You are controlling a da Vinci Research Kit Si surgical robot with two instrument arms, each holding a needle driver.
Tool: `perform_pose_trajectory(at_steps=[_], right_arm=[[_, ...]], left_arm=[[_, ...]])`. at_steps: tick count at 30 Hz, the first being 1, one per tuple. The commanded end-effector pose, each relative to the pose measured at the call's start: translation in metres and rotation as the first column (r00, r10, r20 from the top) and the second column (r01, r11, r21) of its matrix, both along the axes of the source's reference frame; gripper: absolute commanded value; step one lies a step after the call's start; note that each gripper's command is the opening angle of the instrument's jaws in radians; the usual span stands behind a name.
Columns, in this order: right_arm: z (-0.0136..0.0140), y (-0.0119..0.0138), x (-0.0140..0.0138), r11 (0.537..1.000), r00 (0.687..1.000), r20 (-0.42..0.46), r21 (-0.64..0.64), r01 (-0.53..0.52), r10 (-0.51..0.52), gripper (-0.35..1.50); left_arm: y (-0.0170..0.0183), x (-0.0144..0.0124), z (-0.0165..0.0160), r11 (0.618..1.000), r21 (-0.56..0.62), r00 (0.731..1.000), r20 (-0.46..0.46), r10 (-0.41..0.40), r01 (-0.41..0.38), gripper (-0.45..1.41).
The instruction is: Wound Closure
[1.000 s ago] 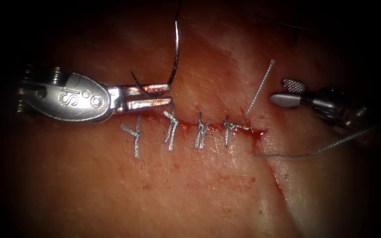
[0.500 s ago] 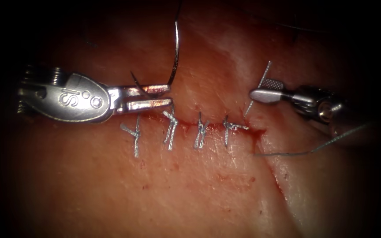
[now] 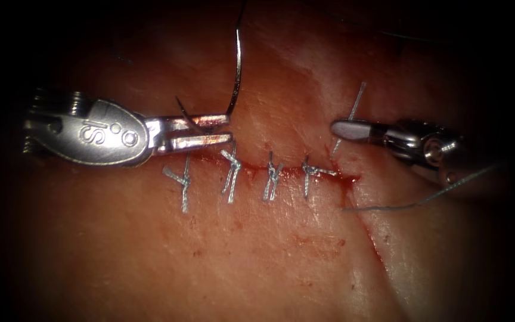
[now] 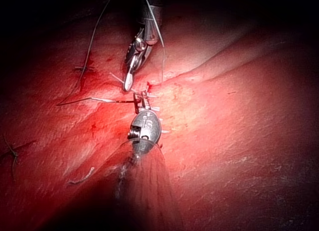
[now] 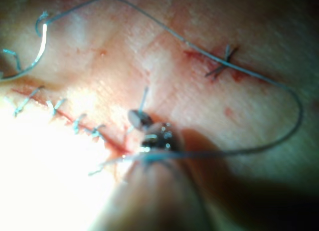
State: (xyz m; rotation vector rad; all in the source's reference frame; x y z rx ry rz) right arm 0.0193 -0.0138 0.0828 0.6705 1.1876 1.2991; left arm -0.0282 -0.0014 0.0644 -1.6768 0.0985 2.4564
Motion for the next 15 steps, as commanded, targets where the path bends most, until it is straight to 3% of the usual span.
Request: perform_pose_trajectory(at_steps=[1,15], right_arm=[[0.0002,0.0006,0.0006,1.0,1.0,0.005,-0.014,-0.009,0.009,-0.35],[-0.0021,0.0033,-0.0001,0.997,0.998,0.008,-0.059,-0.055,0.055,-0.35]], left_arm=[[-0.0001,-0.0005,0.0007,1.0,-0.001,1.0,-0.001,0.002,-0.002,-0.45],[-0.0002,-0.0006,0.0008,1.0,-0.001,1.0,0.0,0.004,-0.004,-0.45]])
